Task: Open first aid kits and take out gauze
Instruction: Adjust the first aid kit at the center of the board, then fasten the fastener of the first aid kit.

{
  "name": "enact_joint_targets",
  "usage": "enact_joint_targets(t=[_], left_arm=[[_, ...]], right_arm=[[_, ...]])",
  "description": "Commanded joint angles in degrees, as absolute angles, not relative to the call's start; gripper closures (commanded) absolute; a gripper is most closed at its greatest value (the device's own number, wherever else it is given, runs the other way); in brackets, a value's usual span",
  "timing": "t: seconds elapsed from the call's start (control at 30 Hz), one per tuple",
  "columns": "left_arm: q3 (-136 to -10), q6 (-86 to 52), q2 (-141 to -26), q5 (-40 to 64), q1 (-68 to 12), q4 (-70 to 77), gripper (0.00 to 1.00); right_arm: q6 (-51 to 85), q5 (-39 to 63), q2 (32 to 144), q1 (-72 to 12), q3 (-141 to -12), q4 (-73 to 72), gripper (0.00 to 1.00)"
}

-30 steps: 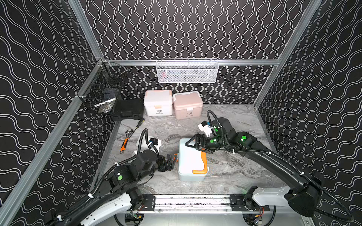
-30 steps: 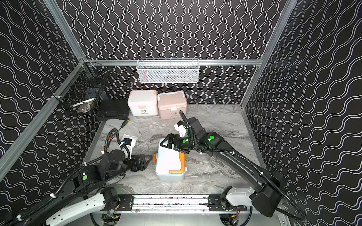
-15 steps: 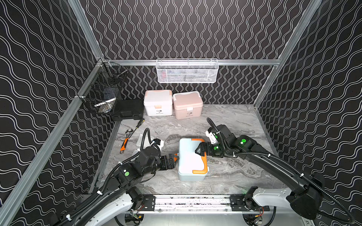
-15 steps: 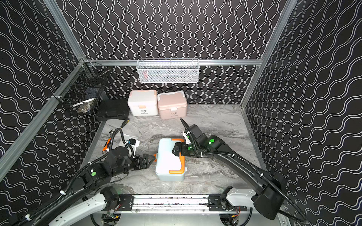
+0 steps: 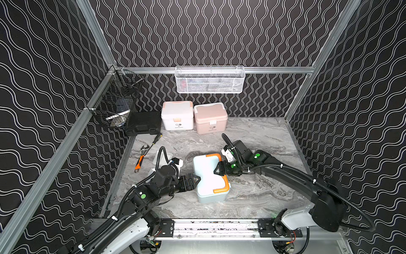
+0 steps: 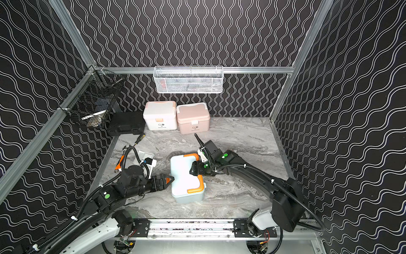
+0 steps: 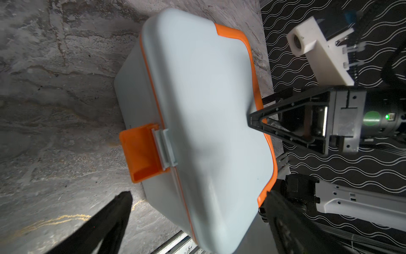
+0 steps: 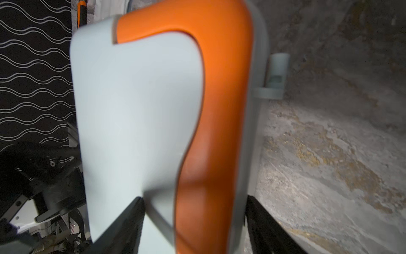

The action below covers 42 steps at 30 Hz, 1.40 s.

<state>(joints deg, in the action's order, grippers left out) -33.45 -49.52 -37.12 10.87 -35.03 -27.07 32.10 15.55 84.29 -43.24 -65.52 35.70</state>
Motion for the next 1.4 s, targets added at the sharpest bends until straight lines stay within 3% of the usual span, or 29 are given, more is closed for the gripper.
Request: enact_joint_targets(t=[0.0, 0.23, 0.33, 0.43, 0.57, 0.63, 0.77, 0.97, 1.37], left_arm=[[-32.54, -50.01, -36.25, 11.42, -33.58, -25.84, 0.01], [-30.93, -50.22, -33.17, 12.04, -29.61, -27.20, 0.01], [-28.75, -51.50, -33.19, 14.85, -27.98, -23.96, 0.01], [-25.87, -53.22, -33.59, 18.80, -25.88, -18.34, 0.01], [-21.08, -57.20, -34.27, 25.01, -22.22, -7.60, 0.01], [-18.39, -59.94, -34.85, 27.93, -20.13, -0.92, 0.01], [-12.75, -65.54, -37.32, 31.99, -17.22, 12.41, 0.01], [-9.77, -68.58, -39.86, 33.79, -16.99, 23.21, 0.01], [-6.77, -73.40, -47.92, 36.59, -17.26, 38.79, 0.01]], right_arm=[[28.66, 12.56, 86.59, -42.21, -67.90, 37.66, 0.28], [26.39, 10.32, 83.36, -42.01, -71.33, 41.78, 0.17], [25.95, 10.73, 81.19, -42.76, -72.19, 42.81, 0.17], [25.49, 11.22, 80.51, -44.71, -73.42, 43.91, 0.23], [25.06, 13.18, 81.74, -47.61, -74.42, 44.64, 0.39], [24.81, 13.68, 82.96, -48.95, -74.77, 45.00, 0.52], [24.79, 14.64, 85.08, -51.25, -74.62, 44.05, 0.65], [25.73, 11.52, 88.64, -51.68, -73.30, 46.06, 0.72], [26.72, 11.24, 88.61, -51.68, -72.16, 44.69, 0.72]])
